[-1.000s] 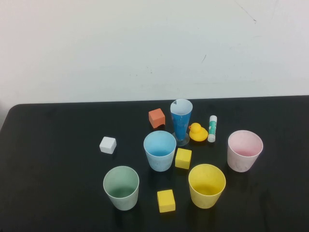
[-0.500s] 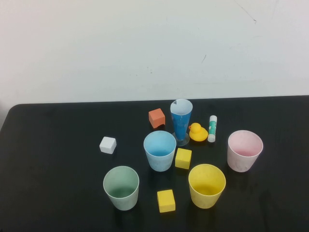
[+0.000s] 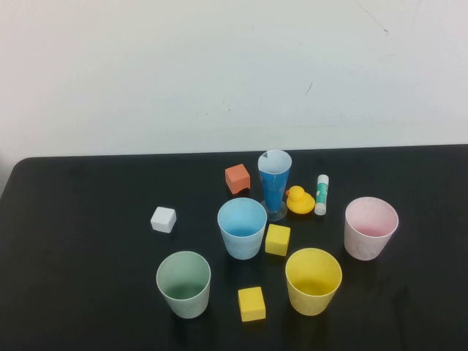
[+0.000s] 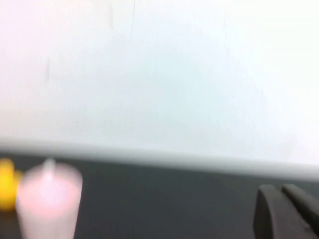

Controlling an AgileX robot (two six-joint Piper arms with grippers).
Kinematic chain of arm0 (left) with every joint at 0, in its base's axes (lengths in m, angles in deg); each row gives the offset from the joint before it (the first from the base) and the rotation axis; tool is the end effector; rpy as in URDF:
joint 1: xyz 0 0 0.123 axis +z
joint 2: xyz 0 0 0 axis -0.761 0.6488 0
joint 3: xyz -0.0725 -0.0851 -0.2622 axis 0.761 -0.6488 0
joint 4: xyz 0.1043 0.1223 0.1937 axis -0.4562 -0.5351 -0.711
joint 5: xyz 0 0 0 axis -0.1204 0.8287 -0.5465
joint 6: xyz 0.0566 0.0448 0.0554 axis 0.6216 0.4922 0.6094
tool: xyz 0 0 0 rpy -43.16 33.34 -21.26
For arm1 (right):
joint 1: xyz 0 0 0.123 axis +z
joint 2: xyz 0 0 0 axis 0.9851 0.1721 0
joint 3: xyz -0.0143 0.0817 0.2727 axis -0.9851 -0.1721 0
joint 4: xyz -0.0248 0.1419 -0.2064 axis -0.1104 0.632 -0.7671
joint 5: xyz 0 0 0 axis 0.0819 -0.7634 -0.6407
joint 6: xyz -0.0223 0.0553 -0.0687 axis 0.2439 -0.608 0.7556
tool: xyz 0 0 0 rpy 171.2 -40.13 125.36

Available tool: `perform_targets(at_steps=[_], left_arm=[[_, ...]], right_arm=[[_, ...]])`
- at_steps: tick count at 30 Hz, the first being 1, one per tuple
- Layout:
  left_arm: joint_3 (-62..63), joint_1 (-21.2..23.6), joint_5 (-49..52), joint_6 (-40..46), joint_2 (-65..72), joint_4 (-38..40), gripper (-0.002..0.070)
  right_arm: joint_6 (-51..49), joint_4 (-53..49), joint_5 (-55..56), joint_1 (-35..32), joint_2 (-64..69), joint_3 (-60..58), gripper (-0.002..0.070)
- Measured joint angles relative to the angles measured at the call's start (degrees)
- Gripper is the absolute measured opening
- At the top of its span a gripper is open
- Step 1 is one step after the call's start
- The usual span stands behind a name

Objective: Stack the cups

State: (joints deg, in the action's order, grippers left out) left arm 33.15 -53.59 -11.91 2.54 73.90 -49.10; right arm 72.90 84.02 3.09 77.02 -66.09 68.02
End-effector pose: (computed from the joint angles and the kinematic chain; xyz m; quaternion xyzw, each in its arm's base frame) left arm 0.0558 -0.0039 0.2075 0.0125 0.6751 -0.0382 0.7367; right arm 0.0564 -0.0034 0.1970 -0.0306 0.7096 -0.0711 0.7004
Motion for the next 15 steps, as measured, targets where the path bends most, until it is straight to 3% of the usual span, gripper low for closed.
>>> perform_targets(at_steps=[8, 15], left_arm=[[0.00, 0.00, -24.54, 0.73, 0.00, -0.33, -0.0001], [0.00, 0.00, -28.55, 0.73, 0.00, 5.17, -0.0001]], right_arm=[[0.72, 0.04, 24.33, 0.00, 0.00, 0.00, -0.0003], [1.90, 1.04, 29.18, 0.00, 0.00, 0.00, -0.0003]])
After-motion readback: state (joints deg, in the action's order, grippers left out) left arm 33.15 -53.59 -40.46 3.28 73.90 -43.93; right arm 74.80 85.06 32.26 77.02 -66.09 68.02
